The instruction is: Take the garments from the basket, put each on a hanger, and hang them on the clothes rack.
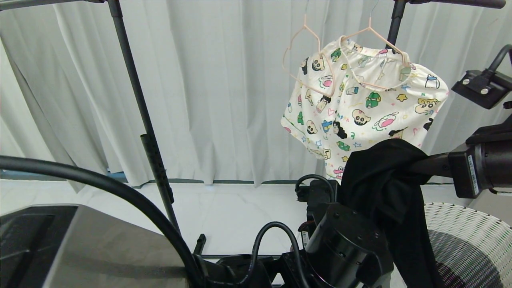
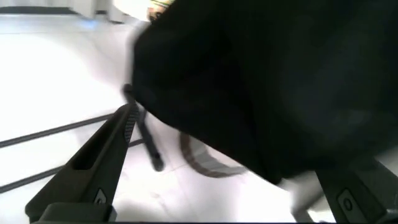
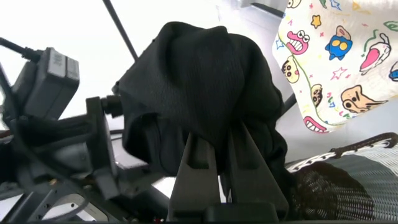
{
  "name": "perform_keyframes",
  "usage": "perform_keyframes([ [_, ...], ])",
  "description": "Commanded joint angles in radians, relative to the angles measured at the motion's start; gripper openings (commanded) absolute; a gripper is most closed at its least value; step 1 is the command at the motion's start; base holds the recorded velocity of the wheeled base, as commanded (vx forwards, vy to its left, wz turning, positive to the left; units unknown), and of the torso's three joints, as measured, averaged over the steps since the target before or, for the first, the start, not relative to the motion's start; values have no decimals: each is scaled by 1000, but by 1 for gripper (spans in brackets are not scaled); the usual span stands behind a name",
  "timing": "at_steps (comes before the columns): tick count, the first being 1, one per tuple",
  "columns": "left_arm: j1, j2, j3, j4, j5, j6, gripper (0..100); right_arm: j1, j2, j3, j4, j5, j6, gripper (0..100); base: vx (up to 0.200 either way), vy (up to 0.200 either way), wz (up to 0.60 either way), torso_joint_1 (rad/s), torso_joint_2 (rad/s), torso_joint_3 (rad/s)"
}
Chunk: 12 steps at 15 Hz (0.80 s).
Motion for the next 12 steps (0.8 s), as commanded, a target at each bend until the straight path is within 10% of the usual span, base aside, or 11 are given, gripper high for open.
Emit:
perform_keyframes([
  [1, 4, -1, 17, 0, 13, 0, 100, 0, 3, 1, 0, 1, 0, 0, 0, 0, 0, 0, 0, 0],
  [5, 8, -2, 40, 0, 25, 3, 100, 0, 11, 1, 0, -1, -1, 0, 0, 0, 0, 0, 0, 0],
  [6, 8, -2, 42, 0, 25, 4, 0, 0, 11, 1, 0, -1, -1, 0, 0, 0, 0, 0, 0, 0],
  [12, 31, -63, 247, 0, 34, 162, 0, 25, 31, 29, -2, 1, -1, 0, 0, 0, 0, 0, 0, 0],
])
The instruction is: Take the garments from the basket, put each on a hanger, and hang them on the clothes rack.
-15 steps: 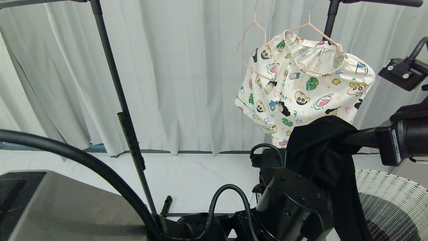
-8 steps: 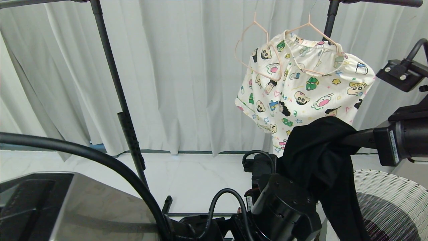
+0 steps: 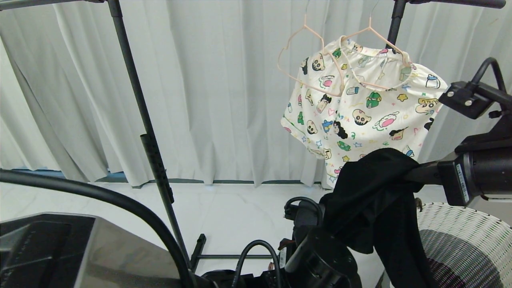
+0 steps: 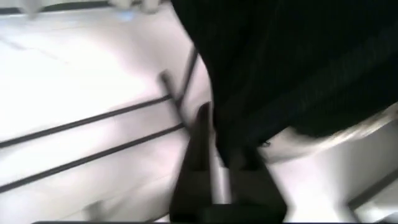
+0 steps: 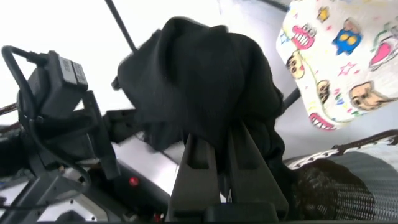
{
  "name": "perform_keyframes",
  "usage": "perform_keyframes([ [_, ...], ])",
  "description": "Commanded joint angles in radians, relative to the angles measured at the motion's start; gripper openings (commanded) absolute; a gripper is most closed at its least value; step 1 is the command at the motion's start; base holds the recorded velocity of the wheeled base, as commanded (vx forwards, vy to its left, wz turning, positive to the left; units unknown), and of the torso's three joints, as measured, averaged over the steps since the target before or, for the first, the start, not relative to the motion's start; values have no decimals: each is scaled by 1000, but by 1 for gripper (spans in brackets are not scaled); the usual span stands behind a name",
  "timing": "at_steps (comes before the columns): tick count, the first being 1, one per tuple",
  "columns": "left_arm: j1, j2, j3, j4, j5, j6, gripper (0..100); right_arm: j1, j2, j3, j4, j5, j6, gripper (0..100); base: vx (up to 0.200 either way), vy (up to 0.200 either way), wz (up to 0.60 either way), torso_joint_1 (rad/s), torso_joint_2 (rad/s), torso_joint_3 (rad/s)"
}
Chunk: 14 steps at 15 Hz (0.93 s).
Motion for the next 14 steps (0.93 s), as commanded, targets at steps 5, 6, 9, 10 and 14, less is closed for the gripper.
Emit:
perform_keyframes([
  [5, 133, -260, 182, 18, -8, 111, 0, 141, 67, 16, -3, 2, 3, 0, 0, 0, 0, 0, 0, 0],
  [6, 167, -320, 218, 46, -30, 163, 0, 172, 83, 13, -4, 5, 9, 0, 0, 0, 0, 0, 0, 0],
  [9, 297, -510, 274, 173, -79, 303, 0, 280, 165, 13, -164, 20, 87, 0, 0, 0, 0, 0, 0, 0],
  [10, 337, -571, 271, 248, -96, 332, 0, 300, 196, 11, -215, 20, 101, 0, 0, 0, 0, 0, 0, 0],
  [14, 420, -743, 232, 456, -197, 449, 0, 308, 207, 13, -238, 20, 103, 0, 0, 0, 0, 0, 0, 0],
])
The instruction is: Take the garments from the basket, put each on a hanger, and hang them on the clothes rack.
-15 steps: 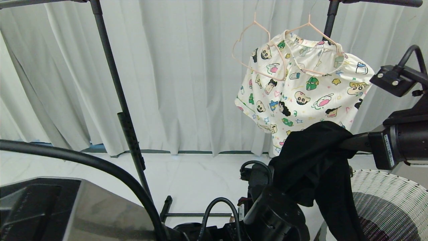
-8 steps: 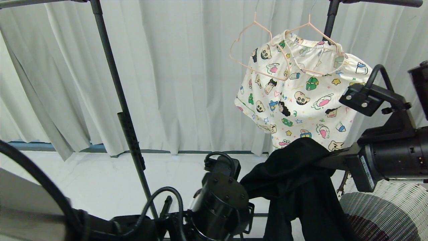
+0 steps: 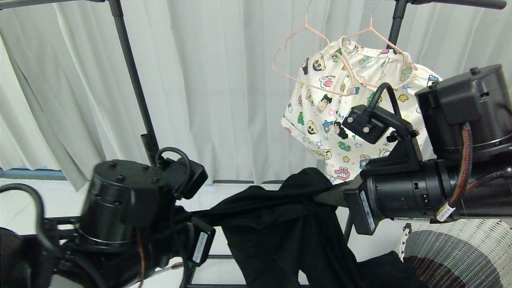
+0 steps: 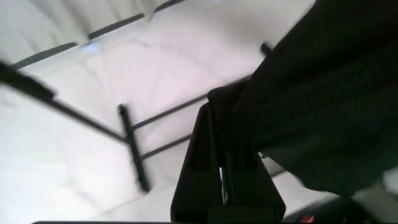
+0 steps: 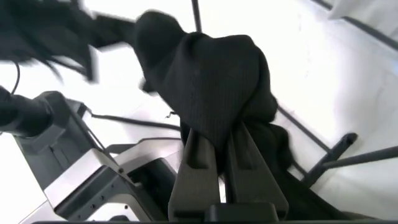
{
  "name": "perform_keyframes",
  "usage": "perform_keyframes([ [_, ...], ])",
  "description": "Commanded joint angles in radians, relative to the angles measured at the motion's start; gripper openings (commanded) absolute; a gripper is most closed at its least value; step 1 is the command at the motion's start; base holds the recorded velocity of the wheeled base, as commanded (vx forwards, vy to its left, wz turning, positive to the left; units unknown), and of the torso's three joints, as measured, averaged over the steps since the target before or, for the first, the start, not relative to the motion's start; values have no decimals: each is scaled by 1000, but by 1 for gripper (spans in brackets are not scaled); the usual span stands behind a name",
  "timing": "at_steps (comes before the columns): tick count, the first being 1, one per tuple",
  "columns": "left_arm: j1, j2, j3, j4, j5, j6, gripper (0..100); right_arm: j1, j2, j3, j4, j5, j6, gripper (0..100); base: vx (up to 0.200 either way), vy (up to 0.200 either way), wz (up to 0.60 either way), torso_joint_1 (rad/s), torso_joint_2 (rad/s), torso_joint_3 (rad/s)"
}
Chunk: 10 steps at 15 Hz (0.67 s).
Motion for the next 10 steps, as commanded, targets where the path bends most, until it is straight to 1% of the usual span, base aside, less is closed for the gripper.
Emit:
perform_keyframes([
  [1, 41, -123, -18, 34, -27, 47, 0, 3, 3, 5, 7, 0, 0, 0, 0, 0, 0, 0, 0, 0],
  [2, 43, -126, -31, 34, -41, 98, 0, 3, -13, 3, 47, 0, -1, 0, 0, 0, 0, 0, 0, 0],
  [3, 41, -125, -44, 34, -52, 116, 0, 6, -20, 5, 64, 1, -1, 0, 0, 0, 0, 0, 0, 0],
  [4, 37, -120, -65, 34, -79, 136, 0, 20, -25, 8, 68, 1, -3, 0, 0, 0, 0, 0, 0, 0],
  [5, 18, -117, -81, 34, -102, 141, 0, 33, -24, 6, 68, 1, -3, 0, 0, 0, 0, 0, 0, 0],
  [7, -15, -116, -85, 34, -107, 141, 0, 63, -19, 6, 67, 0, -1, 0, 0, 0, 0, 0, 0, 0],
  [8, -25, -114, -85, 34, -107, 141, 0, 69, -17, 6, 67, 0, -1, 100, 0, 0, 0, 0, 0, 0],
  [10, -28, -106, -85, 34, -105, 141, 0, 75, -16, 8, 67, 0, -1, 100, 0, 0, 0, 0, 0, 0],
])
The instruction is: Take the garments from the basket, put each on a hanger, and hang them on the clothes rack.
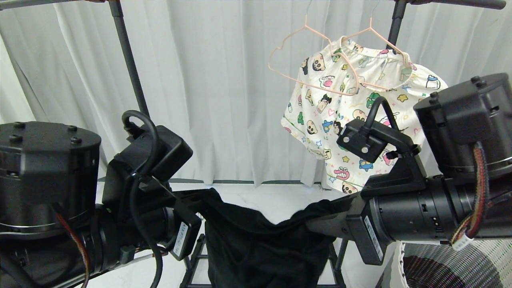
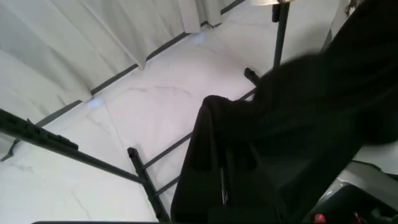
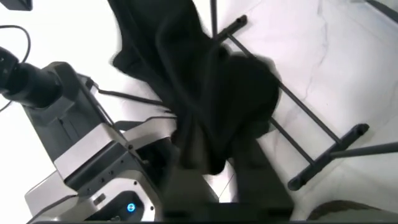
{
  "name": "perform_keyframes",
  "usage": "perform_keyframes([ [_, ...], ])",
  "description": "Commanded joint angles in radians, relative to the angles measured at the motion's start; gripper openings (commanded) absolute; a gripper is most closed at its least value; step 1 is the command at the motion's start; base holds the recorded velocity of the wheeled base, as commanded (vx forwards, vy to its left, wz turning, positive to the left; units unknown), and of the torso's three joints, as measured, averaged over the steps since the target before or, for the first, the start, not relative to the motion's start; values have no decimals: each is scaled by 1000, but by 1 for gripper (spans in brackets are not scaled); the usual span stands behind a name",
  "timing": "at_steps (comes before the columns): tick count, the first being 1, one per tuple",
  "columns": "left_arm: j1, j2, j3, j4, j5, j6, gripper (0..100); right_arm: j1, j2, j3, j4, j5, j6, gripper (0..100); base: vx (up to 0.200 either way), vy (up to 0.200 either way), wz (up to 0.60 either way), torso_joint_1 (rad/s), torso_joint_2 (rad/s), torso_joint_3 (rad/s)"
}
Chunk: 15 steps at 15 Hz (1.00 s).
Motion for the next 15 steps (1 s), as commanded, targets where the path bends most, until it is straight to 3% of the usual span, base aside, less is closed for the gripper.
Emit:
perform_keyframes([
  [1, -4, 8, -7, -2, 2, 0, 0, 4, 1, 2, 0, 0, 2, 100, 0, 0, 0, 0, 0, 0],
  [9, 0, 77, -73, 4, 44, 0, 0, 11, 29, 31, -27, 0, 42, 100, 0, 0, 0, 0, 0, 0],
  [13, 27, 192, -221, 105, 169, -1, 0, 72, 105, 186, -379, -5, 141, 100, 0, 0, 0, 0, 0, 0],
  [15, 57, 240, -313, 193, 200, -7, 0, 80, 148, 197, -461, -16, 155, 100, 0, 0, 0, 0, 0, 0],
])
